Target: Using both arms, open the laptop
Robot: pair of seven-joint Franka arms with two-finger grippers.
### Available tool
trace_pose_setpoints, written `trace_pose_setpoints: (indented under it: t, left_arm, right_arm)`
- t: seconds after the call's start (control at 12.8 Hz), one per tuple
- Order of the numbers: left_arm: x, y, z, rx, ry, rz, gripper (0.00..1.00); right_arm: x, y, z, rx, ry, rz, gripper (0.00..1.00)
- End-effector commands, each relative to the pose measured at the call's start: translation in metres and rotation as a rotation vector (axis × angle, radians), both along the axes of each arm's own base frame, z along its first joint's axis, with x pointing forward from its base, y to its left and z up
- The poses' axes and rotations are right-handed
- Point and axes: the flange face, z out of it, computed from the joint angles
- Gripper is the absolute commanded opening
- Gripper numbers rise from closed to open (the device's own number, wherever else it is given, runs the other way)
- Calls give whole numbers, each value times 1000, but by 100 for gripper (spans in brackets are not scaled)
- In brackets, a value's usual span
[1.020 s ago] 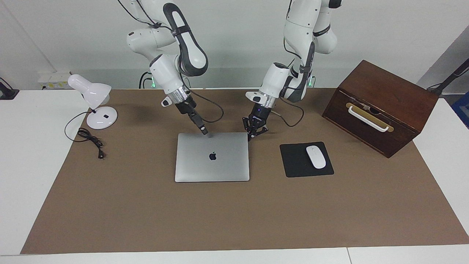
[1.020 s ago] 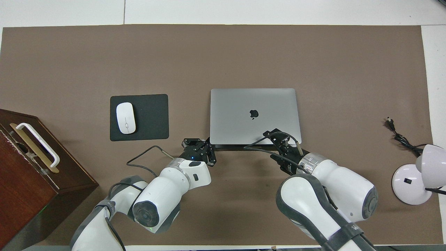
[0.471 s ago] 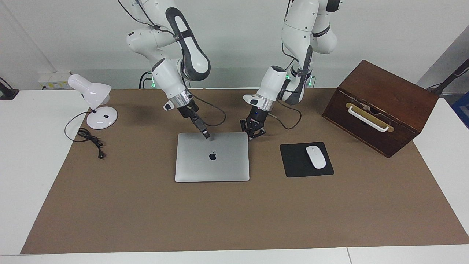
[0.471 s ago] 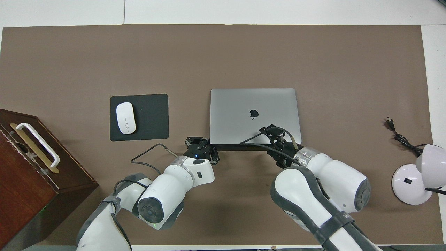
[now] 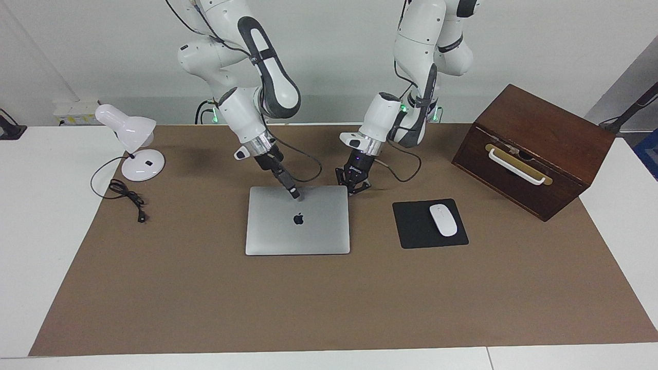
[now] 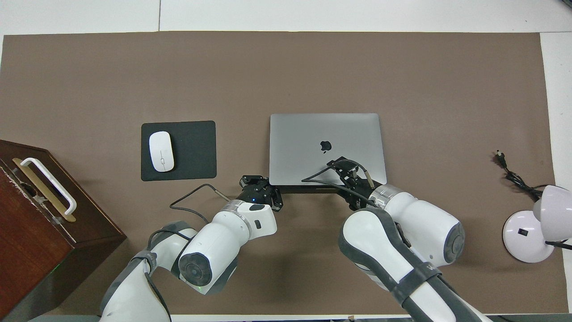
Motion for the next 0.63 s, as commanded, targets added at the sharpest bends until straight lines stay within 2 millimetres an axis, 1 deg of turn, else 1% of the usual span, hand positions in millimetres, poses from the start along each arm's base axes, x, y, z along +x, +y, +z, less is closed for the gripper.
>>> trace_pose_setpoints:
  t: [0.0,0.24,0.55]
  left_arm:
    - [2,-6,-9,7,-13,-12,0]
    - [2,-5,-10,11,-15,-17,0]
    - [2,-5,-10,11,-15,-17,0]
  right_arm:
    - [5,2,1,-11,-30,-5,100]
    - [11,7,6,1,-41,-8,100]
    - [29,18,6,12,-54,-9,100]
